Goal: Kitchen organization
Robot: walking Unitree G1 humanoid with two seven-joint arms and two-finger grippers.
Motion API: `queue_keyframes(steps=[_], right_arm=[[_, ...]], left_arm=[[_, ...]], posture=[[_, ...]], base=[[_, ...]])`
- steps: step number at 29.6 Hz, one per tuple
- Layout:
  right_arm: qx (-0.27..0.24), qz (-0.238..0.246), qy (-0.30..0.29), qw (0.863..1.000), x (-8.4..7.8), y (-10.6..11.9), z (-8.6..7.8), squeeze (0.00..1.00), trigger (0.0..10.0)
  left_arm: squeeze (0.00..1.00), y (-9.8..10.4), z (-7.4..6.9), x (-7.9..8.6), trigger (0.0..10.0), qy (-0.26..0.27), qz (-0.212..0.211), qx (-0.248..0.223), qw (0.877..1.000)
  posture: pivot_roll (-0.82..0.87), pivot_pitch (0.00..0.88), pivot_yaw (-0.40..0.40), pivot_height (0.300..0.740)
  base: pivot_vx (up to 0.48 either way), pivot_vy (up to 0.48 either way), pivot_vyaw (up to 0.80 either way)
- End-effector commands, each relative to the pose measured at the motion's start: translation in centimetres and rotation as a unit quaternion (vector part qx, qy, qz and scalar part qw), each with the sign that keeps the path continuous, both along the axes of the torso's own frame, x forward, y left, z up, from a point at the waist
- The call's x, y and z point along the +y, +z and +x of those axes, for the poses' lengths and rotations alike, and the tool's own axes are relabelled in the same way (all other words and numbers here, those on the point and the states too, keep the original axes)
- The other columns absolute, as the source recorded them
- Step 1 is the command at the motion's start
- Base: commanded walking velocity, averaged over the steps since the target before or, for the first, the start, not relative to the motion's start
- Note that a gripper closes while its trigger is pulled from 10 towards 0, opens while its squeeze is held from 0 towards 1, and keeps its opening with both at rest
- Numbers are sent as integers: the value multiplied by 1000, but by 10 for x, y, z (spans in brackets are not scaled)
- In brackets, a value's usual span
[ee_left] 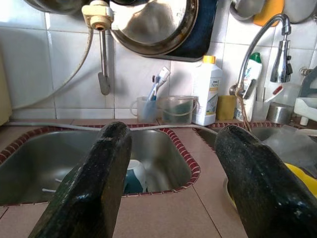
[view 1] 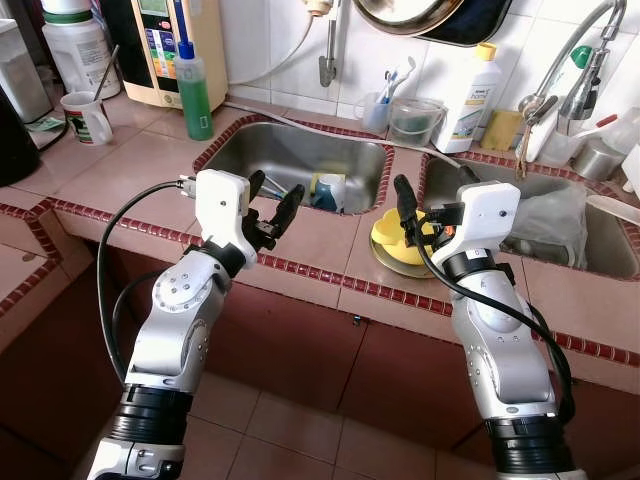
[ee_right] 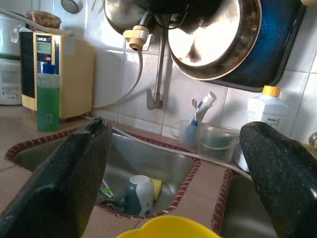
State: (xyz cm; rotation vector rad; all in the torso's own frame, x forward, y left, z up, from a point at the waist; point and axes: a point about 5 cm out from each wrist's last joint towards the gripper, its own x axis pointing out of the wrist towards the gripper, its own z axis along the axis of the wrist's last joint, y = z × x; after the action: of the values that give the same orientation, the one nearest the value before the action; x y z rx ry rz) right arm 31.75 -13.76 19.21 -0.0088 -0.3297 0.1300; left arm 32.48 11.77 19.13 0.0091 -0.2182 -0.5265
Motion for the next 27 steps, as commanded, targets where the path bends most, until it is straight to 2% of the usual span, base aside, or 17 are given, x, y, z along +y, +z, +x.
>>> queue_keyframes(steps=[1, 2, 3, 11, 13, 17, 21, 27], right_arm=[[69, 81, -106, 989, -35, -23, 9, 0, 10000], [94, 113, -138, 979, -43, -33, 10, 0, 10000], [109, 127, -153, 974, -47, -38, 12, 0, 10000], [109, 127, -153, 974, -47, -38, 12, 0, 10000], [96, 104, -134, 981, -38, -34, 12, 0, 10000], [95, 105, -131, 981, -37, -33, 12, 0, 10000], [102, 121, -141, 977, -42, -31, 20, 0, 10000], [123, 163, -129, 970, -44, -29, 34, 0, 10000]], left_arm=[[0, -5, -17, -24, 10000, -96, 113, -13, 989], [0, -9, -23, -31, 10000, -127, 148, -12, 981], [0, -11, -27, -35, 10000, -143, 165, -11, 976], [0, -11, -27, -35, 10000, -143, 165, -11, 976], [0, -8, -24, -31, 10000, -125, 142, -9, 982], [0, -7, -24, -32, 10000, -124, 146, -11, 981], [0, -7, -27, -38, 10000, -133, 166, -14, 977], [0, -2, -29, -48, 10000, -142, 169, -12, 975]], posture=[[54, 0, -22, 740], [55, 0, -21, 740], [55, 0, -21, 740], [55, 0, -21, 740], [62, 0, -24, 740], [62, 0, -24, 740], [58, 0, -19, 740], [54, 0, -18, 740]], base=[[0, 0, 0], [0, 0, 0], [0, 0, 0], [0, 0, 0], [0, 0, 0], [0, 0, 0], [0, 0, 0], [0, 0, 0]])
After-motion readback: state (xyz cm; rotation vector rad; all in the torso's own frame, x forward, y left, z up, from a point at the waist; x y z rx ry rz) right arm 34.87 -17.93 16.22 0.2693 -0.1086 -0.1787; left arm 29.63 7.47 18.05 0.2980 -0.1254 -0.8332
